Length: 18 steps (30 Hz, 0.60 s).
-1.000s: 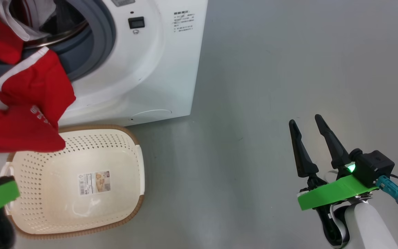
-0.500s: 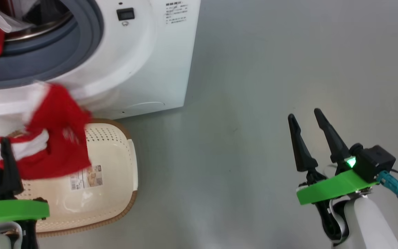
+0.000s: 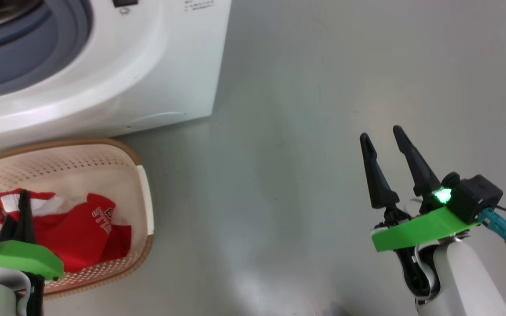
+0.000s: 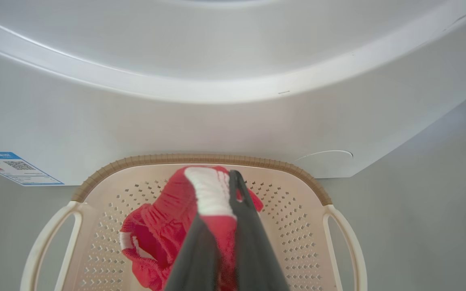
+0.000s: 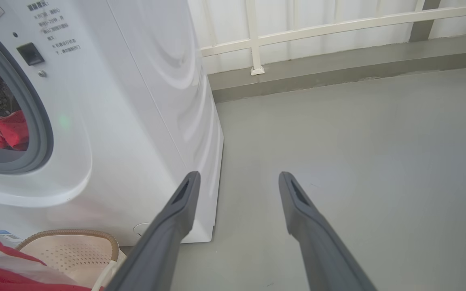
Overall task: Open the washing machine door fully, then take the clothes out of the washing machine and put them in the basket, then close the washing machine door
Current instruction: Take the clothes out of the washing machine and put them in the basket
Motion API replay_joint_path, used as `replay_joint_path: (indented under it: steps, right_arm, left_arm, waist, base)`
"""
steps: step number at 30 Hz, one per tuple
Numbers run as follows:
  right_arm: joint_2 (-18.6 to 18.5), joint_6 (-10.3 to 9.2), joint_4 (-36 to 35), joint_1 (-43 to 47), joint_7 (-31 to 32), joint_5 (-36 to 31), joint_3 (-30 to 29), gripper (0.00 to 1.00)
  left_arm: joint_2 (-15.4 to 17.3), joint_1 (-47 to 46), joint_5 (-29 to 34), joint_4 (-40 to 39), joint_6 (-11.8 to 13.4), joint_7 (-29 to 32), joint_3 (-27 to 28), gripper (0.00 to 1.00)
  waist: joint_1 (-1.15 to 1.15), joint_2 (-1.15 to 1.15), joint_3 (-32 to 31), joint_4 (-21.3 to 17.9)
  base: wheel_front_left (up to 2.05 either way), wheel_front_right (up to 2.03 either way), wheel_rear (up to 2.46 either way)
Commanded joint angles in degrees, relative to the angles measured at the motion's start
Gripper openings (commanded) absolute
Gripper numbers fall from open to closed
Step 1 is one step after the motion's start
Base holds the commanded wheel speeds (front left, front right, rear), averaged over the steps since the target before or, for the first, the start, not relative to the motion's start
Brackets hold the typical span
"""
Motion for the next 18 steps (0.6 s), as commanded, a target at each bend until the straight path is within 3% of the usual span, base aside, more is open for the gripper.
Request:
replay_joint_path:
  steps: [1,18]
  right_arm:
    - [0.1,0.09,-1.7,-0.7,-0.7,0.5,1.7,1.0]
    - [0.1,0.09,-4.0,-4.3,-0.7,2.8,3.5,1.0]
  left_arm:
    - [2.7,-1.0,0.4,0.6,-0.2,-0.4,0.8,0.0]
    - [8.9,-13.3,-0.2,18.4,-0.2,-0.4,-8.6,0.0]
  waist:
    - [0.0,0.0,2.0,-1.5]
    - [0.0,0.0,12.6,-3.9]
  base:
    - [0.0,0.0,0.0]
    - [0.0,0.0,0.0]
